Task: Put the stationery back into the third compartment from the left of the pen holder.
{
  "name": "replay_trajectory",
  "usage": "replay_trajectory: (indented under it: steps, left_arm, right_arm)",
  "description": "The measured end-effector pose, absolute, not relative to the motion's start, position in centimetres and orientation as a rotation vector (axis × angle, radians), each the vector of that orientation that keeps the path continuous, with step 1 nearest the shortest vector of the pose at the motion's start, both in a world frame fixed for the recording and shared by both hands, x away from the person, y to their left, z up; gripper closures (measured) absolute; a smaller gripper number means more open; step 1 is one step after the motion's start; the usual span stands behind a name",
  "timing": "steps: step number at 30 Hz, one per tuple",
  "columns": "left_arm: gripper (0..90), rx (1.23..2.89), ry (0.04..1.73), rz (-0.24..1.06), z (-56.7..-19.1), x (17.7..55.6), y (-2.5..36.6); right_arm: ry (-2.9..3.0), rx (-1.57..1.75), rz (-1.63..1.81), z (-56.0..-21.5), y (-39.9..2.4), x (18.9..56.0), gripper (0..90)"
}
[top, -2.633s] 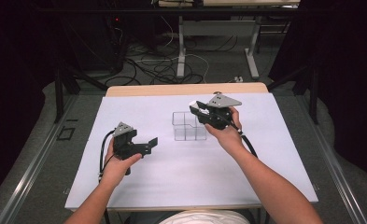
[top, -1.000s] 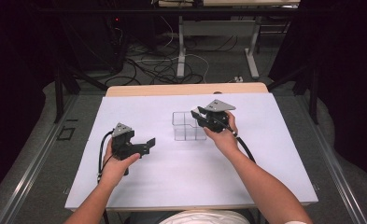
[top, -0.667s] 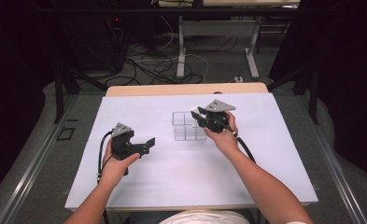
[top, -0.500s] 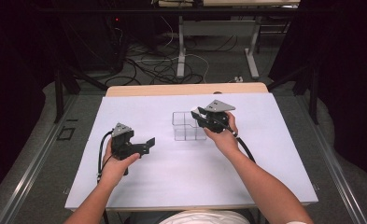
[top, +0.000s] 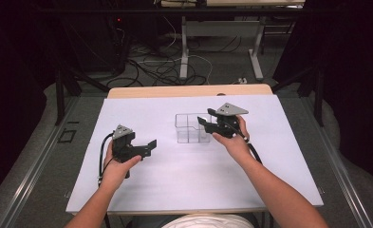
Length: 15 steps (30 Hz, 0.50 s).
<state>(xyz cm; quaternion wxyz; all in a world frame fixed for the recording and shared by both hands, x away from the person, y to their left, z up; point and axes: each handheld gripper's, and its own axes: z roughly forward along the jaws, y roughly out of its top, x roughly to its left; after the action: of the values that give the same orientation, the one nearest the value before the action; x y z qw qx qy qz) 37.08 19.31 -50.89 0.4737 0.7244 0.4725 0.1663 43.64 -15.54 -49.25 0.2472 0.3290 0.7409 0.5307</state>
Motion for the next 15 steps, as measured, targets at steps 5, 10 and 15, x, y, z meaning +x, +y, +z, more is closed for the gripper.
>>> replay_trajectory:
  steps: [5,10,15]
  left_arm:
    - [1.0,1.769,1.162,0.409,-50.9,37.1,19.5]
    - [1.0,1.763,1.161,0.418,-50.8,37.1,19.7]
    - [0.9,1.754,1.171,0.422,-50.7,37.1,19.9]
  right_arm:
    - [2.013,0.917,1.469,-48.6,-16.3,43.0,35.3]
    - [2.006,0.962,1.481,-48.1,-17.1,42.3,27.8]
    - [1.988,1.003,1.452,-47.8,-17.9,42.1,15.5]
